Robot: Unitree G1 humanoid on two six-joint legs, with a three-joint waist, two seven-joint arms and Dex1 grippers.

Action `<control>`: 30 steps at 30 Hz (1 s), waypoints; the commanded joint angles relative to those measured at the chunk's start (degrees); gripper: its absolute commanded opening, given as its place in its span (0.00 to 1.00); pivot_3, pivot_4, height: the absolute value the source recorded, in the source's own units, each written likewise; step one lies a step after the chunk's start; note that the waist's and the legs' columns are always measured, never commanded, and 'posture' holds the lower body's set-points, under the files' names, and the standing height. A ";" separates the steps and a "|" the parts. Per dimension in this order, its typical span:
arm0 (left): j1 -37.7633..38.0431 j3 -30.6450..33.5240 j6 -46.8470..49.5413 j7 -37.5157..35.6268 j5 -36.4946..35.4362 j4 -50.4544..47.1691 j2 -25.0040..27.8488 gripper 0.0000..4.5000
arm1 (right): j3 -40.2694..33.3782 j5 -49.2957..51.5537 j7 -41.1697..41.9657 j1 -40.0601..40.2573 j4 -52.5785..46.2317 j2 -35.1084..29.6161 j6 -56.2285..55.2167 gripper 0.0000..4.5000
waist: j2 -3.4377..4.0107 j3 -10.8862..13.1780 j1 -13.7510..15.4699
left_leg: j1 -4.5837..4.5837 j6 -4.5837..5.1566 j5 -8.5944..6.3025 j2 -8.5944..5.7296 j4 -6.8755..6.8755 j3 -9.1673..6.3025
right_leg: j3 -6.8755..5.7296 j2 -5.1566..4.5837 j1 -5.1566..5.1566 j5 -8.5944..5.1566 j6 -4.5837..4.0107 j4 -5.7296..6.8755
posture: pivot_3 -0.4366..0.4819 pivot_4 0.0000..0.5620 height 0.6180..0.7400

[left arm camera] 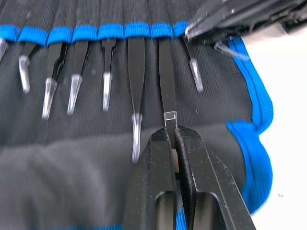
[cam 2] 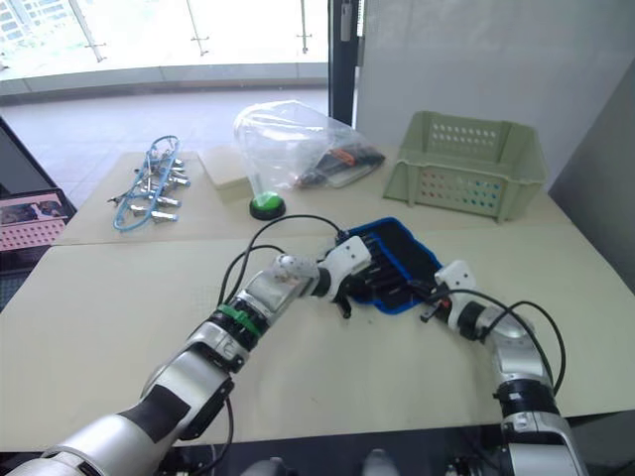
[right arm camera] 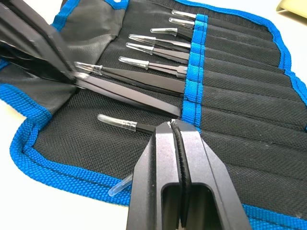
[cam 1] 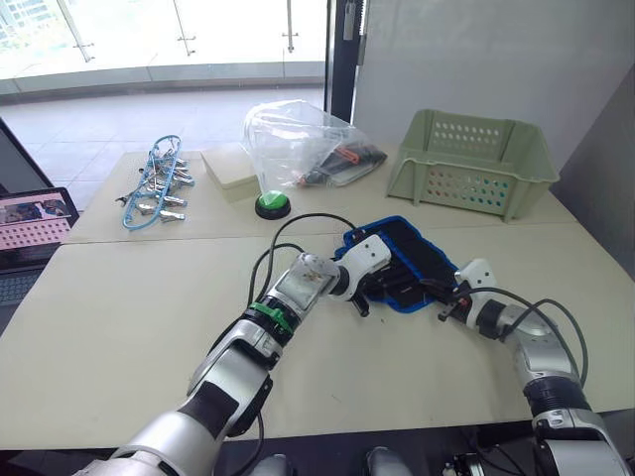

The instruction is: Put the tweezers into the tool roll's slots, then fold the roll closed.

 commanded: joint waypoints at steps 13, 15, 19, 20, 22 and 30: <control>-7.78 4.86 -13.92 4.16 3.31 17.38 -8.24 0.01 | 0.88 -1.58 -2.07 3.37 2.69 1.15 -0.87 0.00 | -0.03 -0.01 0.15 | 0.01 0.06 -0.03 0.00 0.05 0.48 | -0.01 -0.01 0.04 0.02 0.03 -0.01 | 0.48 0.27 1.00; -8.16 4.80 -15.49 4.49 3.93 18.92 -9.16 0.01 | 0.86 -1.62 -2.16 3.47 2.79 1.22 -0.94 0.00 | -0.04 -0.02 0.14 | 0.01 0.07 -0.04 0.00 0.05 0.51 | 0.00 -0.01 0.05 0.02 0.03 0.00 | 0.48 0.27 1.00; -8.51 4.26 -18.79 5.21 5.32 21.17 -10.51 0.01 | 0.86 -1.59 -2.25 3.61 2.64 1.18 -0.80 0.00 | -0.06 -0.03 0.14 | 0.02 0.08 -0.05 0.00 0.06 0.53 | 0.00 -0.01 0.07 0.02 0.04 0.00 | 0.48 0.27 1.00; -8.50 4.07 -20.09 5.43 5.71 21.64 -10.95 0.01 | 0.86 -1.56 -2.26 3.68 2.60 1.17 -0.78 0.00 | -0.06 -0.03 0.14 | 0.03 0.08 -0.05 0.00 0.06 0.53 | 0.00 -0.01 0.07 0.02 0.04 0.00 | 0.48 0.27 1.00; -8.45 3.31 -22.46 6.41 6.93 22.72 -11.91 0.01 | 0.91 -1.51 -2.31 3.99 2.36 1.21 -0.75 0.00 | -0.07 -0.04 0.15 | 0.04 0.08 -0.05 0.00 0.06 0.54 | 0.00 -0.01 0.08 0.02 0.04 0.00 | 0.48 0.27 1.00; -8.62 3.19 -24.10 7.16 7.92 24.63 -13.51 0.01 | 0.96 -1.36 -2.53 4.54 1.68 1.43 -0.65 0.00 | -0.25 -0.15 0.12 | 0.08 0.20 -0.11 0.01 0.07 0.55 | 0.00 -0.01 0.12 0.03 0.05 0.01 | 0.48 0.27 1.00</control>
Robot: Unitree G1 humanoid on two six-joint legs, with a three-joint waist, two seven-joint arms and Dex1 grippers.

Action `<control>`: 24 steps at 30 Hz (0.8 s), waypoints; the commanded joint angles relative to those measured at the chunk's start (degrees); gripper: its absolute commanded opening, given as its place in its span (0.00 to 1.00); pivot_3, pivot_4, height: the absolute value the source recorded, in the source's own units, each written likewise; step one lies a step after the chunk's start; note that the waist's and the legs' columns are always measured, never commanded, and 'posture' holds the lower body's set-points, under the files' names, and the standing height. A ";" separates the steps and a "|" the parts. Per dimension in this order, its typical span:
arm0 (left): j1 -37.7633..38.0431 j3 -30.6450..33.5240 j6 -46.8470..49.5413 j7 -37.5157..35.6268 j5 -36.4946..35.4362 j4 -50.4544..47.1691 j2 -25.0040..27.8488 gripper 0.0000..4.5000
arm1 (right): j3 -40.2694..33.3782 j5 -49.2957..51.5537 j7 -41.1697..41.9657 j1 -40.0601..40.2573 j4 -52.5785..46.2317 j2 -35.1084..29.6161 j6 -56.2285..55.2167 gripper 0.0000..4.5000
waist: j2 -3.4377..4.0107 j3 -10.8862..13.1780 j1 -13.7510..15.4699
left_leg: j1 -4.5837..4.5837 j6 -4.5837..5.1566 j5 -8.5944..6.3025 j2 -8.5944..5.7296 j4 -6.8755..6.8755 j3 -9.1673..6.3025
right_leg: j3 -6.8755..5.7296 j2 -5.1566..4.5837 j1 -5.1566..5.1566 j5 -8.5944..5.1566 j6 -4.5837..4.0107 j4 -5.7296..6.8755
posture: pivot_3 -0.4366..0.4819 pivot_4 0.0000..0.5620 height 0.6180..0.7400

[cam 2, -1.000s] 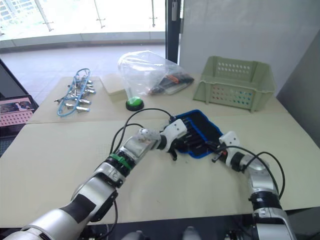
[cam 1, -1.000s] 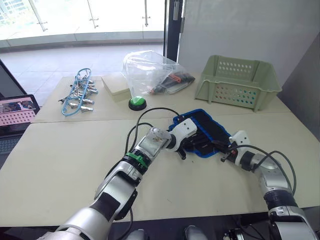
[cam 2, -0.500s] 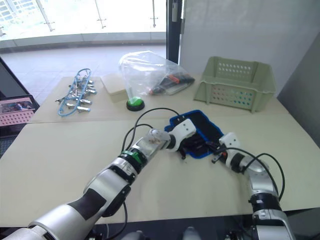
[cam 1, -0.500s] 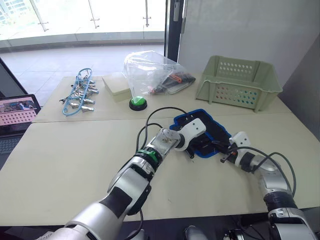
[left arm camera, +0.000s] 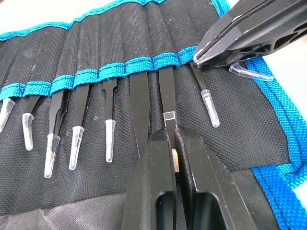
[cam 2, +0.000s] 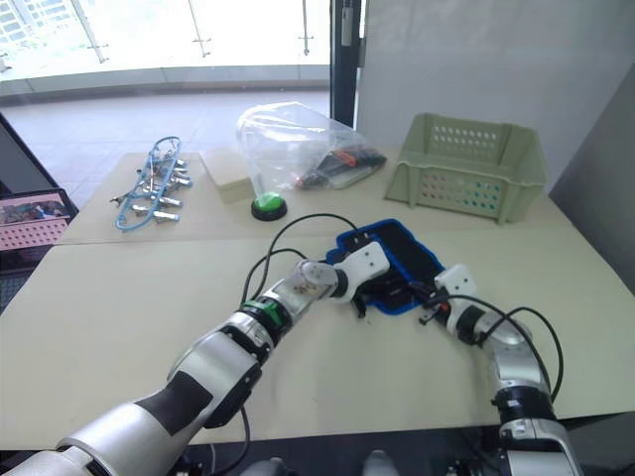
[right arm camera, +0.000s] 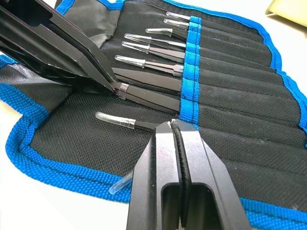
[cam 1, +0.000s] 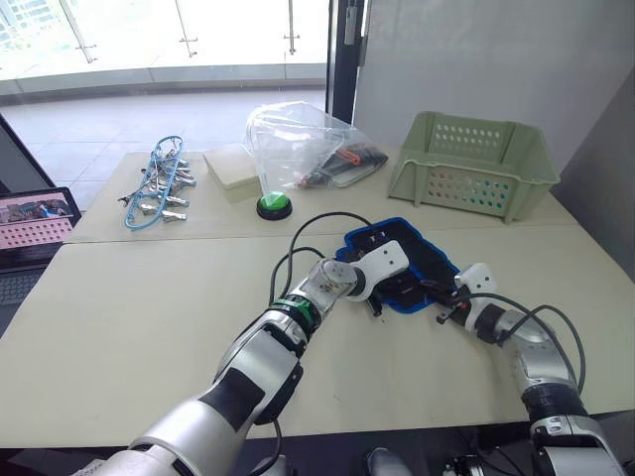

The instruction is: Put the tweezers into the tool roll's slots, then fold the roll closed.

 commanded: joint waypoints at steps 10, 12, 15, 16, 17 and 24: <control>-2.54 6.04 1.60 -4.44 -4.96 0.33 -8.80 0.01 | 1.08 -1.35 0.24 1.74 2.84 0.54 0.69 0.00 | -0.03 -0.01 -0.15 | 0.01 0.00 0.00 0.00 0.00 0.01 | 0.00 0.00 -0.02 0.00 0.00 0.02 | 0.48 0.27 1.00; -2.46 5.35 0.47 -4.42 -3.83 0.55 -8.92 0.01 | 1.19 -1.42 0.26 1.52 3.10 0.67 0.52 0.00 | -0.03 -0.01 -0.14 | 0.01 -0.01 0.01 0.00 0.00 0.01 | 0.00 0.00 -0.02 0.00 0.00 0.02 | 0.48 0.27 1.00; -2.22 4.91 0.20 -3.62 -2.96 0.57 -8.96 0.01 | 1.27 -1.43 0.40 1.38 3.38 0.68 0.28 0.00 | -0.03 -0.01 -0.13 | 0.01 -0.01 0.01 0.00 0.00 0.02 | 0.01 0.00 -0.02 0.00 0.00 0.02 | 0.48 0.27 1.00; -2.22 4.90 0.24 -2.93 -2.78 0.53 -8.85 0.01 | 1.27 -1.42 0.43 1.37 3.47 0.67 0.22 0.00 | -0.03 -0.01 -0.13 | 0.01 -0.01 0.01 0.00 0.00 0.02 | 0.01 0.00 -0.02 0.00 0.00 0.02 | 0.48 0.27 1.00; -2.14 5.62 0.64 -3.10 -3.50 0.34 -8.72 0.01 | 1.27 -1.43 0.46 1.36 3.54 0.65 0.16 0.00 | -0.03 -0.01 -0.14 | 0.01 -0.01 0.01 0.00 0.00 0.02 | 0.01 0.00 -0.02 0.00 0.00 0.02 | 0.48 0.27 1.00; -0.51 6.89 4.24 -7.80 -5.48 -5.06 -4.04 0.52 | 1.30 -1.52 0.83 0.73 4.71 0.59 -0.28 0.00 | -0.03 -0.01 -0.22 | 0.00 0.00 0.00 0.01 0.00 0.03 | 0.01 0.00 -0.03 0.00 0.00 0.03 | 0.48 0.27 1.00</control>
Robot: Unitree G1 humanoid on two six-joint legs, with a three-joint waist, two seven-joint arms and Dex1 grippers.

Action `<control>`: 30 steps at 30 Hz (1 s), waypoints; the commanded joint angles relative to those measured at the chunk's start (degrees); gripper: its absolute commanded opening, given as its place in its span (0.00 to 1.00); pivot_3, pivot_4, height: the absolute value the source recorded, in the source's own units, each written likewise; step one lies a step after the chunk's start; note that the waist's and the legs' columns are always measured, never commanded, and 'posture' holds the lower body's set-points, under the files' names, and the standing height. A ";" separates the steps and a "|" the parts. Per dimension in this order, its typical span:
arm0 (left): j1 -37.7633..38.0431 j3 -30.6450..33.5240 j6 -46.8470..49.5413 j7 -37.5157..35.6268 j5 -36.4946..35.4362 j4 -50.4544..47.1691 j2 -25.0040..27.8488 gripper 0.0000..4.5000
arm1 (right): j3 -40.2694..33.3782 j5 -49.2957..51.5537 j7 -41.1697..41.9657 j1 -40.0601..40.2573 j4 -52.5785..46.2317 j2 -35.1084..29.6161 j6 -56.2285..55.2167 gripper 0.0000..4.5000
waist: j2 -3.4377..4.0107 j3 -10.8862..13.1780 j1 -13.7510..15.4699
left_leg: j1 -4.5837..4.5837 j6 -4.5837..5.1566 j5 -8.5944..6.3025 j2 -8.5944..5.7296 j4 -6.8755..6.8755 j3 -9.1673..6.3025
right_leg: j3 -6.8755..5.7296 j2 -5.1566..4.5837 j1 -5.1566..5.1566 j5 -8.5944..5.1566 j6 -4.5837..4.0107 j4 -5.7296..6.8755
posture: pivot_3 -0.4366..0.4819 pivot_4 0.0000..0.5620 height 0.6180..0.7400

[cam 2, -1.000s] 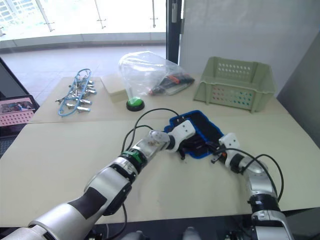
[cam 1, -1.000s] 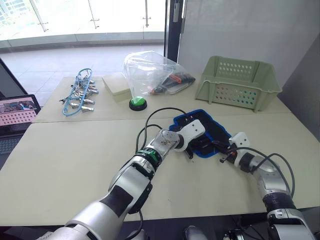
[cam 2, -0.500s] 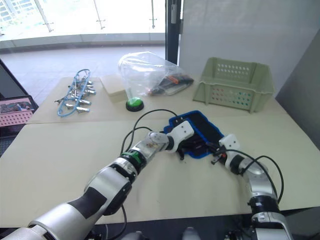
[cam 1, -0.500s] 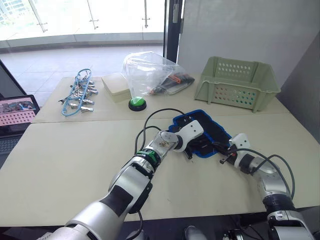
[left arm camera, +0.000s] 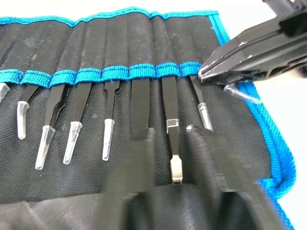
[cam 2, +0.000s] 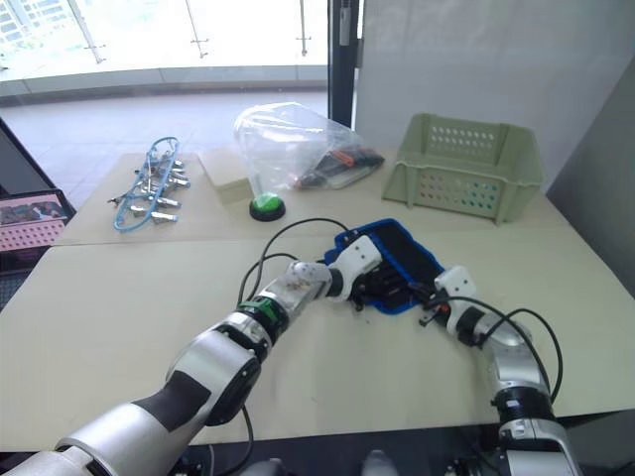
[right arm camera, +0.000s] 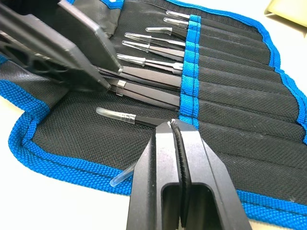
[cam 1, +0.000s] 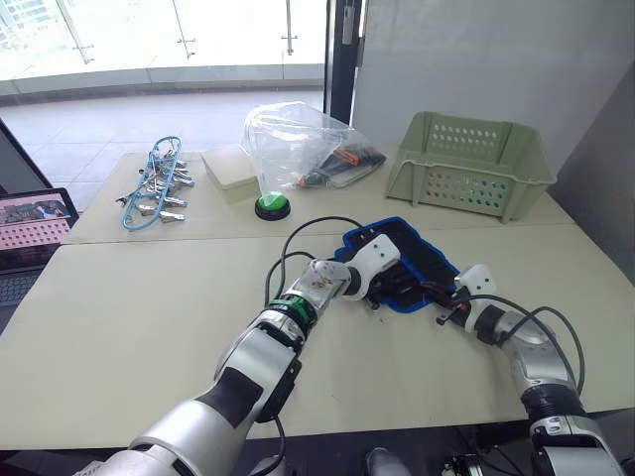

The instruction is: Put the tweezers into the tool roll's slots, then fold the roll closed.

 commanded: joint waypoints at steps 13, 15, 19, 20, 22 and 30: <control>24.62 7.02 18.69 -14.55 -10.84 -57.58 23.36 0.99 | -1.82 5.16 5.24 -0.81 -3.29 1.35 1.12 0.00 | 0.05 -0.02 -1.65 | 0.06 -0.01 0.00 0.37 -0.02 -0.14 | 0.52 0.27 -0.29 0.01 -0.02 0.56 | 0.48 0.27 1.00; 28.39 8.73 20.02 -15.23 -12.82 -63.15 27.09 0.99 | -2.13 5.98 5.69 -1.08 -6.14 0.85 1.81 0.00 | 0.07 -0.01 -1.49 | 0.04 -0.01 0.00 0.39 -0.02 -0.11 | 0.56 0.25 -0.32 0.01 -0.02 0.53 | 0.48 0.27 1.00; 36.46 13.81 21.48 -15.19 -16.94 -72.38 33.07 0.99 | -1.13 5.95 5.58 -0.54 -16.72 -0.36 4.76 0.00 | 0.08 -0.01 -1.18 | -0.16 -0.01 0.00 0.33 0.01 -0.09 | 0.57 0.14 -0.56 0.01 -0.01 0.53 | 0.48 0.27 1.00; 38.08 14.53 21.50 -15.11 -17.58 -73.76 34.07 0.99 | -0.86 6.24 5.43 -0.23 -19.33 -0.31 6.20 0.00 | 0.08 0.00 -1.16 | -0.19 -0.01 0.00 0.35 0.01 -0.09 | 0.59 0.15 -0.64 0.01 -0.01 0.56 | 0.48 0.27 1.00; 42.00 16.24 21.79 -14.79 -19.08 -76.78 35.90 0.99 | 0.36 6.57 5.26 0.60 -25.41 -0.35 9.50 0.00 | 0.09 -0.01 -1.15 | -0.20 -0.02 0.00 0.37 0.00 -0.08 | 0.58 0.17 -0.69 0.01 -0.01 0.60 | 0.48 0.27 1.00; 56.74 20.74 22.14 -14.36 -23.97 -85.92 41.05 1.00 | 8.60 -1.67 2.78 4.80 -40.47 -1.94 12.20 0.56 | 0.10 0.00 -0.45 | -0.20 0.37 -0.24 0.38 -0.03 0.01 | 0.61 0.18 -0.76 0.01 -0.02 0.54 | 0.48 0.27 1.00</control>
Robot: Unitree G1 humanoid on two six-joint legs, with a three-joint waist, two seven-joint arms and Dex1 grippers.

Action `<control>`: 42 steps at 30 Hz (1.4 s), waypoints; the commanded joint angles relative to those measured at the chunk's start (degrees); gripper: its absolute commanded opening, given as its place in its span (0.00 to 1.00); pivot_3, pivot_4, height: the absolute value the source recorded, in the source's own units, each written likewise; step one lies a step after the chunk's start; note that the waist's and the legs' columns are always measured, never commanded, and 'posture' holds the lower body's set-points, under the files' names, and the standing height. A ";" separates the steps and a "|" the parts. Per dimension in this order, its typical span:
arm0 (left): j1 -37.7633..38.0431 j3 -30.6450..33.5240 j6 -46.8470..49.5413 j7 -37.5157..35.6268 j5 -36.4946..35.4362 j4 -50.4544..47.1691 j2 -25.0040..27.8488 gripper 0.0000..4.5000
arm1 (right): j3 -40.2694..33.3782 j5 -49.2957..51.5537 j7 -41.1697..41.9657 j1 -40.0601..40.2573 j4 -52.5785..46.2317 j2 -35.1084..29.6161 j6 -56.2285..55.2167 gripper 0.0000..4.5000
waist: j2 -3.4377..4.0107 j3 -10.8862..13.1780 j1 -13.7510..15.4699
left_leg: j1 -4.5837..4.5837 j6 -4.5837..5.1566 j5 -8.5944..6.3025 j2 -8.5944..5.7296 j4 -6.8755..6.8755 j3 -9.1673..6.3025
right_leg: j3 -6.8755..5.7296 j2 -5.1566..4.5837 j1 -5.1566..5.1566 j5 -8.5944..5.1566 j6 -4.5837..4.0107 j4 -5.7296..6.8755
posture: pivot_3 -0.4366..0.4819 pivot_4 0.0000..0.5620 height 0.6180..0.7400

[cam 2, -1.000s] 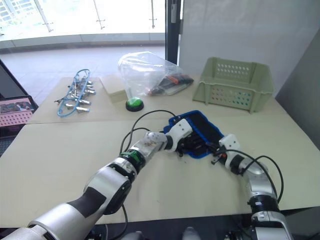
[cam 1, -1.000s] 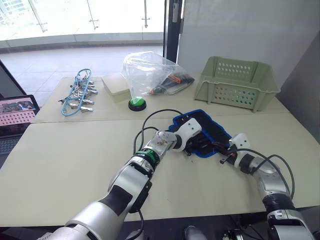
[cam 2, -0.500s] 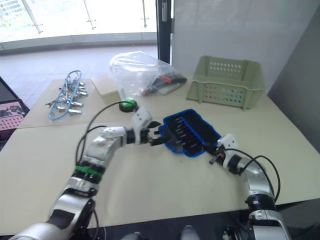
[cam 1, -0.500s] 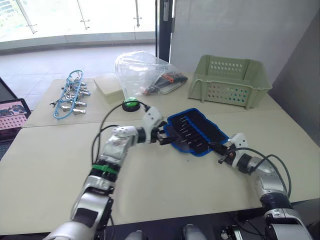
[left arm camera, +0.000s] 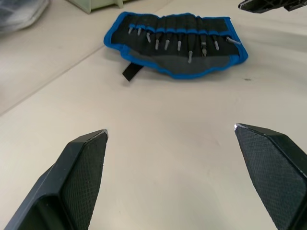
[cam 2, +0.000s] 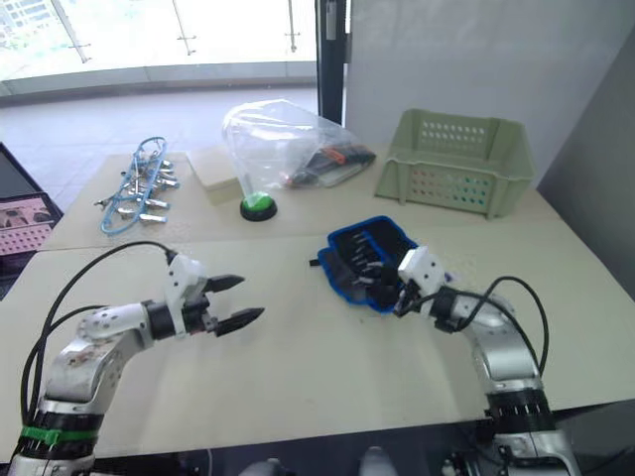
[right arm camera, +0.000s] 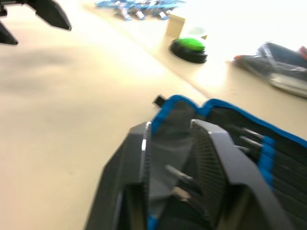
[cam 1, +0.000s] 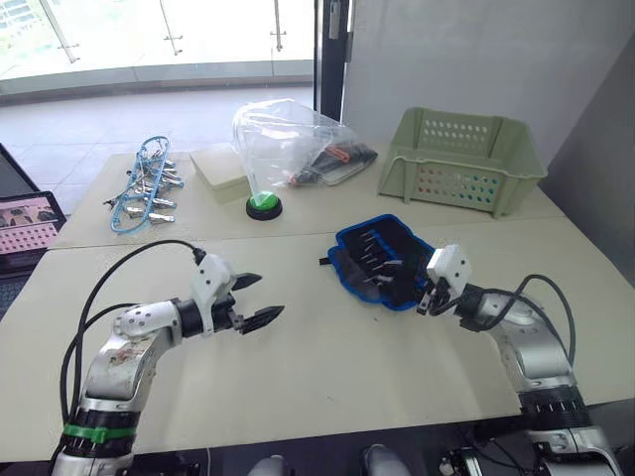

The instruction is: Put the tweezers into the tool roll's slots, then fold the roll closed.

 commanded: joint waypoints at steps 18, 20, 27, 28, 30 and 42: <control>9.50 2.52 -0.89 6.48 -4.22 -9.20 2.01 1.00 | 12.79 -28.13 -13.69 -3.11 8.38 -3.63 -21.13 0.80 | -0.01 0.01 0.66 | 0.10 -0.05 0.03 0.01 -0.01 0.29 | 0.01 0.09 -0.12 0.10 -0.21 -0.07 | 0.48 0.27 1.00; 9.33 2.71 -0.72 6.74 -4.65 -9.33 2.11 1.00 | 12.99 -28.18 -13.87 -3.42 9.02 -3.59 -21.76 0.65 | -0.01 0.01 0.72 | 0.09 -0.05 0.03 0.01 -0.01 0.29 | 0.01 0.09 -0.12 0.10 -0.21 -0.07 | 0.48 0.27 1.00; 9.97 3.46 -0.95 6.52 -5.81 -9.93 3.63 1.00 | 12.73 -28.79 -15.50 -4.24 10.16 -3.00 -21.74 0.12 | -0.01 0.01 0.66 | 0.08 -0.05 0.02 0.03 -0.03 0.29 | 0.01 0.10 -0.15 0.10 -0.21 -0.09 | 0.48 0.27 1.00; 9.87 3.50 -1.12 6.44 -5.84 -9.83 3.76 1.00 | 12.66 -28.83 -15.66 -4.36 10.18 -2.93 -21.62 0.06 | -0.01 0.01 0.65 | 0.08 -0.05 0.02 0.03 -0.03 0.29 | 0.01 0.11 -0.15 0.10 -0.21 -0.09 | 0.48 0.27 1.00; 9.51 3.34 -1.37 6.45 -5.62 -9.50 4.03 1.00 | 12.56 -28.35 -15.53 -4.57 10.12 -2.74 -21.76 0.01 | -0.01 0.01 0.65 | 0.08 -0.05 0.03 0.03 -0.03 0.30 | 0.01 0.11 -0.15 0.10 -0.21 -0.09 | 0.48 0.27 1.00; -1.50 -10.41 -12.15 -1.95 4.97 1.12 8.91 1.00 | 13.00 -14.00 -2.25 -0.37 5.58 -5.89 -31.75 0.01 | -0.02 0.02 0.59 | 0.08 -0.03 0.01 0.03 -0.10 0.31 | 0.01 0.14 -0.12 0.10 -0.21 -0.16 | 0.48 0.27 1.00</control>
